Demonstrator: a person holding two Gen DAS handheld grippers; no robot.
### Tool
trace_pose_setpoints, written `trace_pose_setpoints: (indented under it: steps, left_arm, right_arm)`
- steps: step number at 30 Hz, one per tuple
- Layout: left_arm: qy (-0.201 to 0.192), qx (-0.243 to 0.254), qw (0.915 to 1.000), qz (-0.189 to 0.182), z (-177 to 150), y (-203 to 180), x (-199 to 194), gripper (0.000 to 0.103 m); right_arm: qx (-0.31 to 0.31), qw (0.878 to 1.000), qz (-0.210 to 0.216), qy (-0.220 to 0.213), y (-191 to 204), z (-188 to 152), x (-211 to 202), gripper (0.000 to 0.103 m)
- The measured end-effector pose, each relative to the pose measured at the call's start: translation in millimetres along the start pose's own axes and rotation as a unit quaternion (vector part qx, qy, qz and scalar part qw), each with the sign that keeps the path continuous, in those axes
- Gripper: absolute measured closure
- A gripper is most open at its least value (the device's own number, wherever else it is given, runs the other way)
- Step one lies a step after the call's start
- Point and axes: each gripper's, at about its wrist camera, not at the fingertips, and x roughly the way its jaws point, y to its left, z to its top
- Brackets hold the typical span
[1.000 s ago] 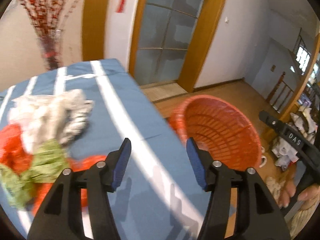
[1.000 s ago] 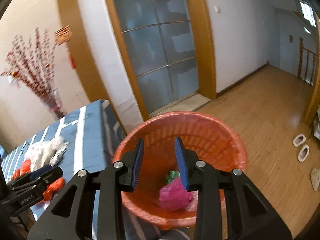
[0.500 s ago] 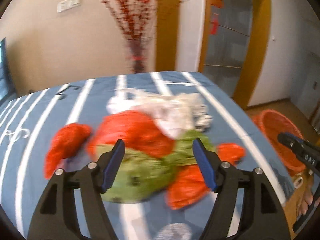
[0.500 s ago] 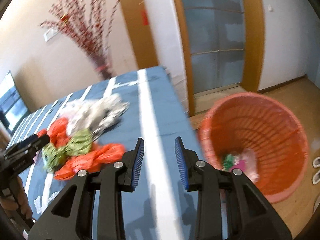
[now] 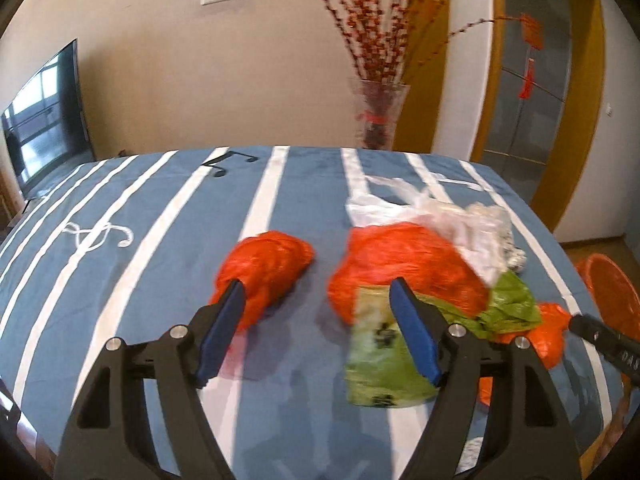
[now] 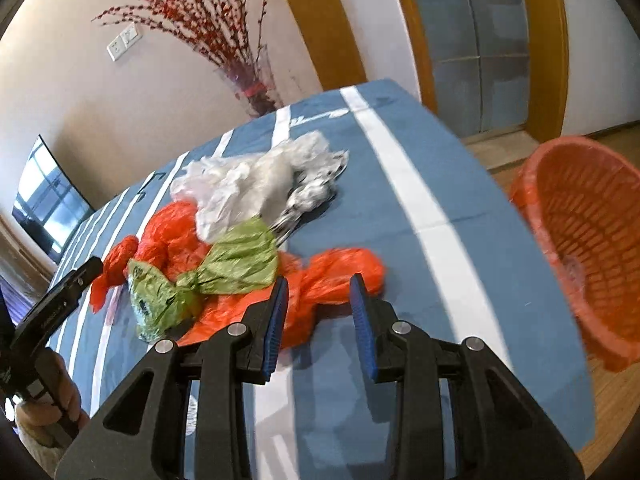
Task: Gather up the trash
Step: 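Grasp the orange bag with the right tool while the left tool grasps the green paw-print bag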
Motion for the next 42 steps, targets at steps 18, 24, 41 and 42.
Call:
trace_pose_setpoints:
  steps: [18, 24, 41, 42]
  left_arm:
    - [0.028, -0.038, 0.9986, 0.023, 2.6, 31.3, 22.5, 0.03]
    - [0.03, -0.038, 0.9984, 0.03, 4.4, 33.3, 26.7, 0.03]
    - [0.043, 0.01, 0.9975, -0.054, -4.8, -28.6, 18.0, 0.03]
    - [0.045, 0.018, 0.9969, -0.062, -7.2, -36.1, 17.2, 0.03]
  right_arm:
    - [-0.029, 0.999, 0.033, 0.017, 15.0, -7.8, 8.2, 0.068]
    - [-0.048, 0.998, 0.032, 0.027, 22.6, -11.4, 18.2, 0.062]
    - [-0.018, 0.998, -0.049, -0.035, -34.6, -2.7, -20.3, 0.09]
    - [-0.013, 0.998, -0.051, -0.036, -39.9, -2.6, -22.2, 0.09]
